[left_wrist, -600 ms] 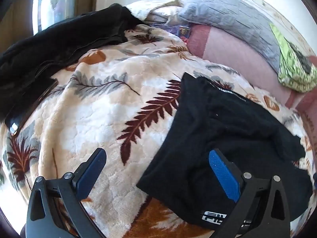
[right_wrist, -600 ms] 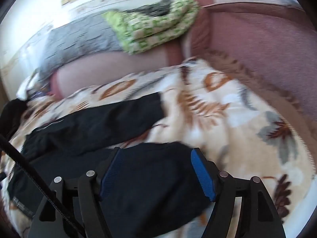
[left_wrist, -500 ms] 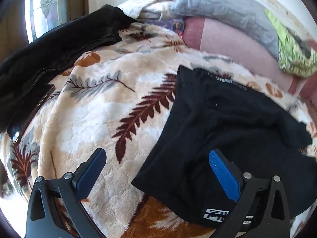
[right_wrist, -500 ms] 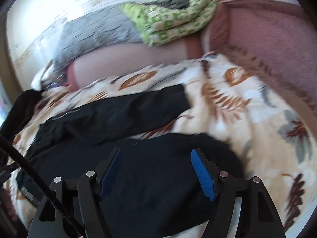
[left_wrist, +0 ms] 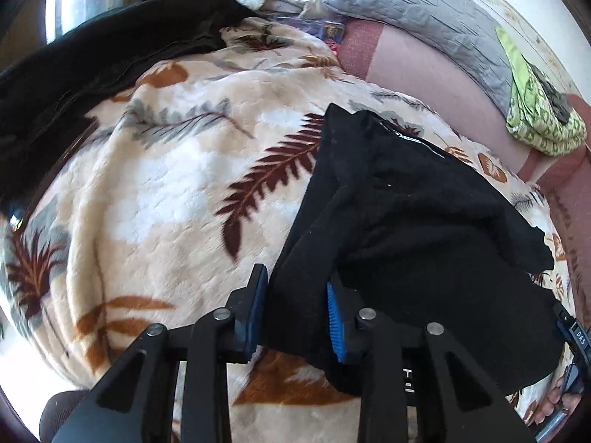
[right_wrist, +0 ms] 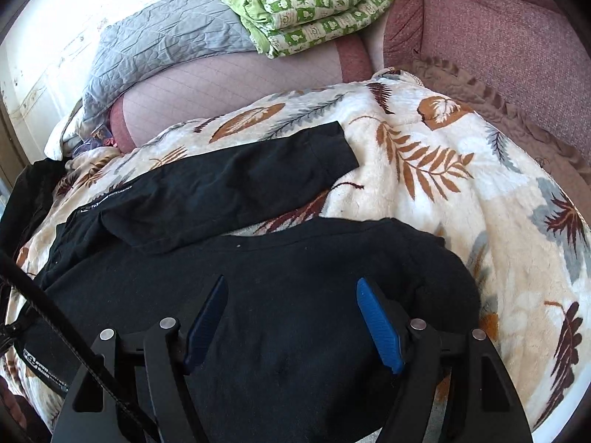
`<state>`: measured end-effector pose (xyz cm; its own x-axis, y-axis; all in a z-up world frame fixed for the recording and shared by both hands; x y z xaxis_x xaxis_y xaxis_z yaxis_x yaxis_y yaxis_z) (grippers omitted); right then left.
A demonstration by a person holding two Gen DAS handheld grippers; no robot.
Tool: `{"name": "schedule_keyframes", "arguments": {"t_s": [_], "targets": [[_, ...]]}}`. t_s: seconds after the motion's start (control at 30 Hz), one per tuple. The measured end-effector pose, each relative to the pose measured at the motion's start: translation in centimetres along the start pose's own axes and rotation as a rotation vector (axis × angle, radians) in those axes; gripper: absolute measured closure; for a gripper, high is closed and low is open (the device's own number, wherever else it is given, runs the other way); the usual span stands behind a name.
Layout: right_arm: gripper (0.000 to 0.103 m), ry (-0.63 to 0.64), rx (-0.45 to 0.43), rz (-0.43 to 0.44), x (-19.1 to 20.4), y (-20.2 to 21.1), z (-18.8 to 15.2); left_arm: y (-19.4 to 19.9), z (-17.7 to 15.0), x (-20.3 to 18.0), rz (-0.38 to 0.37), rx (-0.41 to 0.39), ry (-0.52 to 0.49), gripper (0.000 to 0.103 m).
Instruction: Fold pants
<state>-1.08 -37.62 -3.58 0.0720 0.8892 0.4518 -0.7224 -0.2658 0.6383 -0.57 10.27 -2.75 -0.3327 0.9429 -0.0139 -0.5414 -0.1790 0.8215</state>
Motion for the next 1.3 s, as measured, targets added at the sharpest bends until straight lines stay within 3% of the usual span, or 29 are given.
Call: {"name": "schedule_keyframes", "arguments": {"t_s": [0.03,0.2,0.33,0.4,0.53,0.6,0.7,0.77,0.83,0.87,0.9,0.93,1.03,1.07,1.13,1.2,1.3], "targets": [[0.026,0.002,0.026,-0.001,-0.1,0.0,-0.1,-0.2,0.0,0.2,-0.002,0.009,0.012,0.074],[0.026,0.025,-0.017,0.007,-0.4,0.5,0.1,-0.3,-0.1,0.9,-0.056,0.033,0.062,0.070],[0.026,0.043,-0.043,0.079,0.1,0.6,0.2,1.8,0.2,1.4,-0.067,-0.007,0.069,0.067],[0.018,0.040,-0.009,0.111,-0.1,0.1,-0.3,3.0,0.5,2.0,-0.041,-0.045,0.069,0.065],[0.019,0.036,0.048,0.088,-1.4,-1.1,-1.2,6.7,1.5,2.8,0.001,-0.177,0.043,0.040],[0.018,0.070,0.040,0.050,-1.3,-0.7,-1.1,7.8,2.0,2.5,0.010,-0.221,0.017,0.030],[0.019,0.111,0.005,-0.009,-1.3,0.5,-0.5,9.1,2.6,1.0,0.005,-0.268,-0.044,0.027],[0.019,0.166,-0.082,-0.081,-0.5,2.6,0.6,9.8,3.0,-0.3,-0.005,-0.287,-0.085,0.026],[0.015,0.284,-0.259,-0.208,1.8,6.0,1.9,10.3,3.6,-1.6,-0.009,-0.313,-0.118,0.024],[0.003,0.339,-0.334,-0.278,2.8,7.4,2.4,10.4,3.8,-2.2,-0.009,-0.324,-0.128,0.023],[0.000,0.396,-0.400,-0.313,3.8,8.4,2.9,10.5,4.1,-2.9,-0.005,-0.338,-0.139,0.023],[0.000,0.429,-0.412,-0.311,4.3,8.5,3.2,10.6,4.3,-3.6,0.000,-0.350,-0.144,0.023],[0.003,0.402,-0.136,-0.239,3.8,4.7,4.3,11.1,4.7,-5.2,0.001,-0.387,-0.146,0.023],[0.013,0.377,-0.081,-0.240,3.3,3.7,4.3,11.4,4.8,-5.6,0.006,-0.406,-0.140,0.022],[0.018,0.393,-0.097,-0.301,2.6,3.4,4.3,12.4,4.8,-6.3,0.031,-0.474,-0.122,0.015],[0.016,0.442,-0.195,-0.362,3.2,4.4,4.5,13.5,4.8,-6.8,0.057,-0.544,-0.103,0.008],[0.000,0.447,-0.345,-0.377,4.5,7.2,4.4,15.0,4.9,-7.1,0.075,-0.640,-0.060,0.000]]}}
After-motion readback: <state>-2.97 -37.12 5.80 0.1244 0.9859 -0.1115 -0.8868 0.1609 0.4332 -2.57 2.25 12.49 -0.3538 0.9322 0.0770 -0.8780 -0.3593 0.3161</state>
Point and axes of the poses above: each gripper's, at about its wrist camera, not at the fingertips, and y roughly against the way its jaws point, x to its left, z to its top, the point moved 5 cm from there along -y, roughly the way its jaws point, and after that the axes turned 15 degrees about z, right-handed, at the moved point
